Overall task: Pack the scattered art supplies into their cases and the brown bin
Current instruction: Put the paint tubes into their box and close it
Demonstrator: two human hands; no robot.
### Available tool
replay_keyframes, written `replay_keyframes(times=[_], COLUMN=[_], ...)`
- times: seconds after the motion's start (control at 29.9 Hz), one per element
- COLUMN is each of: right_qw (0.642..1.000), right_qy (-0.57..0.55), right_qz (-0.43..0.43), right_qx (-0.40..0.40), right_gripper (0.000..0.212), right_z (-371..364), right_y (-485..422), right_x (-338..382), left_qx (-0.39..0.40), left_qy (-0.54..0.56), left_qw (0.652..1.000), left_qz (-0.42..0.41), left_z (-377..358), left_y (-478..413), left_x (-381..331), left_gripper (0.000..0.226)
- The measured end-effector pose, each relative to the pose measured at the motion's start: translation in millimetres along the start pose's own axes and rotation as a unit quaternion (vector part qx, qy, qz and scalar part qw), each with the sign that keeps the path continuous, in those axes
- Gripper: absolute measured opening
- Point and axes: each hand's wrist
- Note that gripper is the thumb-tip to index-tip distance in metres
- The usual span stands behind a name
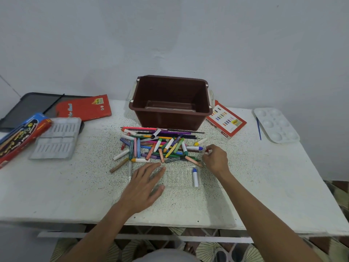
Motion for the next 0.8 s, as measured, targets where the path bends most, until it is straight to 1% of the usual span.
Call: replay_keyframes(times=[0.07, 0.17, 0.2, 0.33, 0.43, 0.57, 0.8], right_qw=[1.0, 1.0, 1.0, 0.998, 0.995, 0.99, 0.985], right_qy=[0.004, 0.004, 0.0, -0.056, -0.101, -0.129, -0.065], right_qz=[0.005, 0.008, 0.004, 0.003, 0.018, 0.058, 0.16], right_qx=[0.002, 0.009, 0.012, 0.01, -0.012, -0.026, 0.031], right_gripper=[0.034, 0.04, 0.038, 0.03, 0.029, 0.029, 0.026], right_z=[-2.1, -1.9, -0.6, 4.9, 9.1, 8.2, -6.8], right_y=[0.3, 0.5, 0.2, 5.5, 16.8, 38.8, 69.5], right_x=[-0.7, -0.3, 0.1, 0.6, 4.8, 10.4, 5.9], left_qx=[0.0, 0.002, 0.002, -0.001, 0.0, 0.005, 0.007], left_qy=[0.0, 0.001, 0.001, 0.003, -0.002, -0.012, -0.011], left_qw=[1.0, 1.0, 1.0, 1.0, 1.0, 1.0, 1.0], left_qz=[-0.002, -0.001, -0.001, 0.0, 0.0, 0.0, 0.0], left_z=[0.1, 0.1, 0.2, 1.2, 0.6, -0.5, 0.2], left_y=[0.2, 0.4, 0.5, 0.7, 0.1, 0.9, -1.2], left_x=[0.2, 0.3, 0.2, -0.4, 0.1, 0.9, -0.6], left_gripper=[0.057, 0.057, 0.057, 0.057, 0.057, 0.057, 0.059])
Point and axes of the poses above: each hand's wrist, its own y-axis away from the middle knuckle, its own z-axis out of the back of the hand, x = y × z, and after that the axes turned 1 degree about -y, right-handed
